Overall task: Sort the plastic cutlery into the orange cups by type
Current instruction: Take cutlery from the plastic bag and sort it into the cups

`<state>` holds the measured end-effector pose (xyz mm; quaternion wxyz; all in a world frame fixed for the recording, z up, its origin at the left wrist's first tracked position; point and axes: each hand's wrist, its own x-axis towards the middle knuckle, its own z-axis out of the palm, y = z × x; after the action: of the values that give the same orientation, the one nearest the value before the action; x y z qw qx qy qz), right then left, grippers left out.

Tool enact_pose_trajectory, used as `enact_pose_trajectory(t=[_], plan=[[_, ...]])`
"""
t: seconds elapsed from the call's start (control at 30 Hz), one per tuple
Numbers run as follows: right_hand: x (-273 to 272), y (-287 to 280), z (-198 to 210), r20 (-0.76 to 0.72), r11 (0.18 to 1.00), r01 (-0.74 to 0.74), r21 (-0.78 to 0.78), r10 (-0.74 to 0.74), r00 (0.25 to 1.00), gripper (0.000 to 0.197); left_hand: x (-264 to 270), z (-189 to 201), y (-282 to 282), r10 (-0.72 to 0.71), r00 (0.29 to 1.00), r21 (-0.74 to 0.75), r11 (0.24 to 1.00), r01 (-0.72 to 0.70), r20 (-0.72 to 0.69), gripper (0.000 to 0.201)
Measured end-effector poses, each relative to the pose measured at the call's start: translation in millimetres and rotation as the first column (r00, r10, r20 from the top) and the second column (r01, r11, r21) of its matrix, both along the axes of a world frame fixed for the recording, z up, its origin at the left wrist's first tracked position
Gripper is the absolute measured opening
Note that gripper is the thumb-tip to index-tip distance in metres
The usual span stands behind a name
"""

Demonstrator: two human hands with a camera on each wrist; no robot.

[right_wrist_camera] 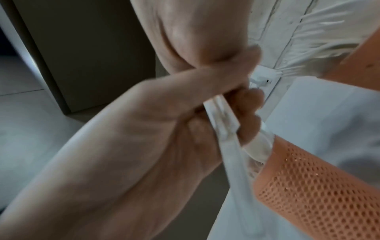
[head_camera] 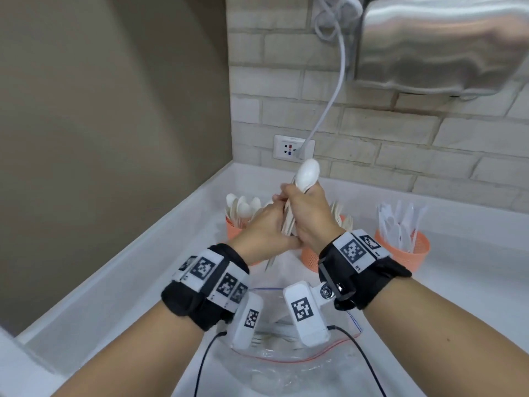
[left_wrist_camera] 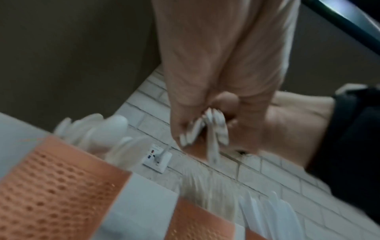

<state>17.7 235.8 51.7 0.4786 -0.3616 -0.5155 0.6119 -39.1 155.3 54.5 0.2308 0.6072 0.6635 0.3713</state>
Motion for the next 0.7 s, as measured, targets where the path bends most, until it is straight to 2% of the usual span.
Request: enact_pose_trajectory(t=[0.07, 0.13, 0.2, 0.27, 0.37, 0.47, 0.53, 0.7], plan=[[-1, 9, 5, -0.091, 0.999, 0.046, -0.005, -0.047, 0.995, 0.027, -20, 6, -8, -0.036, 0.991, -0.054, 0.998, 0.043, 0.128, 0.053], [-5, 20, 10, -0.165, 0.993, 0.108, 0.043, -0.099, 0.981, 0.029, -48, 11, -7, 0.056, 0.97, -0.024, 0.998, -0.051, 0.235, 0.044], [-11, 29, 13, -0.231, 0.986, 0.146, 0.077, -0.125, 0.965, 0.028, -77, 11, 0, 0.155, 0.95, 0.022, 0.986, -0.167, 0.269, 0.039], [-20, 36, 14, -0.251, 0.976, 0.185, 0.117, -0.151, 0.956, 0.029, -101, 4, 10, 0.197, 0.961, 0.001, 0.979, -0.202, 0.196, 0.055], [-36, 41, 6, -0.195, 0.953, 0.236, 0.19, -0.199, 0.96, 0.028, -114, -12, 29, 0.142, 0.989, -0.13, 0.982, -0.137, 0.035, 0.104], [-49, 44, -3, -0.152, 0.924, 0.271, 0.269, -0.237, 0.96, 0.034, -116, -27, 49, 0.088, 0.996, -0.219, 0.972, -0.087, -0.004, 0.12], [-56, 46, -4, -0.147, 0.911, 0.286, 0.297, -0.253, 0.956, 0.038, -117, -33, 58, 0.103, 0.994, -0.209, 0.973, -0.092, 0.04, 0.117], [-68, 48, -7, -0.084, 0.896, 0.264, 0.357, -0.25, 0.965, 0.044, -121, -45, 61, 0.092, 0.995, -0.159, 0.984, -0.085, 0.042, 0.086]])
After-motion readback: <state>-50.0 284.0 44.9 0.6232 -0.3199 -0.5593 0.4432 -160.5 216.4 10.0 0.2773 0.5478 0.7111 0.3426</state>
